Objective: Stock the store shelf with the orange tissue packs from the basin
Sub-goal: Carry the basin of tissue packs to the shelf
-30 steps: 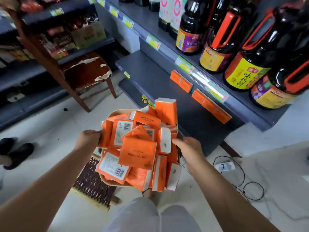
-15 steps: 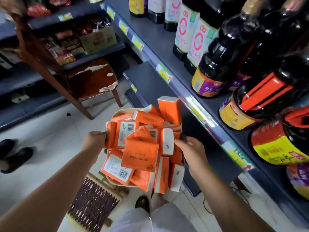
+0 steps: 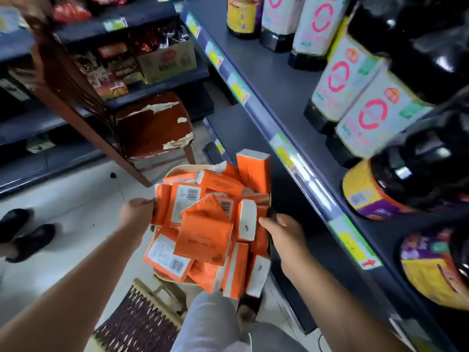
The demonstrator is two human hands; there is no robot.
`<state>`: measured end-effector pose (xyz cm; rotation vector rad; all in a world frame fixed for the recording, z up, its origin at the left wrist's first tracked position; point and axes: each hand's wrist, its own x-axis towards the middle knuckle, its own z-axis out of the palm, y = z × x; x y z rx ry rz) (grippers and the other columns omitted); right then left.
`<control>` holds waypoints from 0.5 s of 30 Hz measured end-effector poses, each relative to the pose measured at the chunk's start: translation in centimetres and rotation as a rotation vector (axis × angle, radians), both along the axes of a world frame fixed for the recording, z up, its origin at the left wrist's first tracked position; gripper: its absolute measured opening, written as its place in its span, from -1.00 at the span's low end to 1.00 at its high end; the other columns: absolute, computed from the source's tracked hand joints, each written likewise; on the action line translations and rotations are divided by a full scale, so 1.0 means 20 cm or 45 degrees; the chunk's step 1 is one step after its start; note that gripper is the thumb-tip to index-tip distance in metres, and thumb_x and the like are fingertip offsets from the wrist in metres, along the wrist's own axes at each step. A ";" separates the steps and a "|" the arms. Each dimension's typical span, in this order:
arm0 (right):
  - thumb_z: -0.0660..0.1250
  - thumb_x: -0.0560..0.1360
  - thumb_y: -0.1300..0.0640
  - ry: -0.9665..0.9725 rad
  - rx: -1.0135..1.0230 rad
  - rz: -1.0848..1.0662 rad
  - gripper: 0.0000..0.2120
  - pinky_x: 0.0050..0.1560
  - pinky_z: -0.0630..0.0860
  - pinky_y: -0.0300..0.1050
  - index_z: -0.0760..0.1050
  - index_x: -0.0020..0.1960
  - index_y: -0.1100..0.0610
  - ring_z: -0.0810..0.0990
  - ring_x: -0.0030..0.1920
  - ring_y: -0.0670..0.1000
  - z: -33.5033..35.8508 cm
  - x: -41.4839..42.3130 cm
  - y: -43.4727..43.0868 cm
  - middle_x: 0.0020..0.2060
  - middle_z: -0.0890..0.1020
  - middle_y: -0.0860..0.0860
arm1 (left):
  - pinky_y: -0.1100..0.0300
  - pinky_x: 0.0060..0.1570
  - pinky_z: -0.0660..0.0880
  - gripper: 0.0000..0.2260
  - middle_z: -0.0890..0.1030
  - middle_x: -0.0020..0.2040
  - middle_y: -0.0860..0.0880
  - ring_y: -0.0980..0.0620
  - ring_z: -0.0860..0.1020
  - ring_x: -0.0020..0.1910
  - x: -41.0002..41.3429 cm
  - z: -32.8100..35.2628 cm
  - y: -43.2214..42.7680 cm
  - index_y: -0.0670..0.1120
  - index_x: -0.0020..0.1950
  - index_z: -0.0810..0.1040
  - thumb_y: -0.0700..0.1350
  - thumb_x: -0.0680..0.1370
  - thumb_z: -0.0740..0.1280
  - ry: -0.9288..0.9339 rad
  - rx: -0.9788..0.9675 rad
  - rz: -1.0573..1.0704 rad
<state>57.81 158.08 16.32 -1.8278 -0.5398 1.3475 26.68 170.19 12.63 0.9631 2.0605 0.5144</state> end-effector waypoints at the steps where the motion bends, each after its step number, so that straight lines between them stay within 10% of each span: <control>1: 0.46 0.45 0.06 -0.011 -0.008 0.010 -0.79 0.02 0.64 0.18 0.65 -0.06 0.21 0.73 -0.03 0.18 -0.01 -0.02 0.05 -0.15 0.75 0.10 | 0.05 -0.14 0.44 -0.75 0.60 -0.25 -0.18 -0.11 0.53 -0.22 -0.03 -0.02 0.05 -0.13 -0.25 0.61 -0.13 0.62 0.34 -0.007 0.005 0.006; 15: 0.47 0.45 0.08 0.297 -0.259 -0.287 -0.76 -0.15 0.51 -0.10 0.62 -0.07 0.27 0.67 -0.19 0.06 -0.38 -0.63 0.71 -0.21 0.73 0.18 | 0.16 -0.28 0.40 -0.80 0.62 -0.28 -0.12 -0.15 0.56 -0.25 -0.51 -0.33 0.98 -0.12 -0.20 0.64 -0.11 0.60 0.35 0.102 -0.183 -0.209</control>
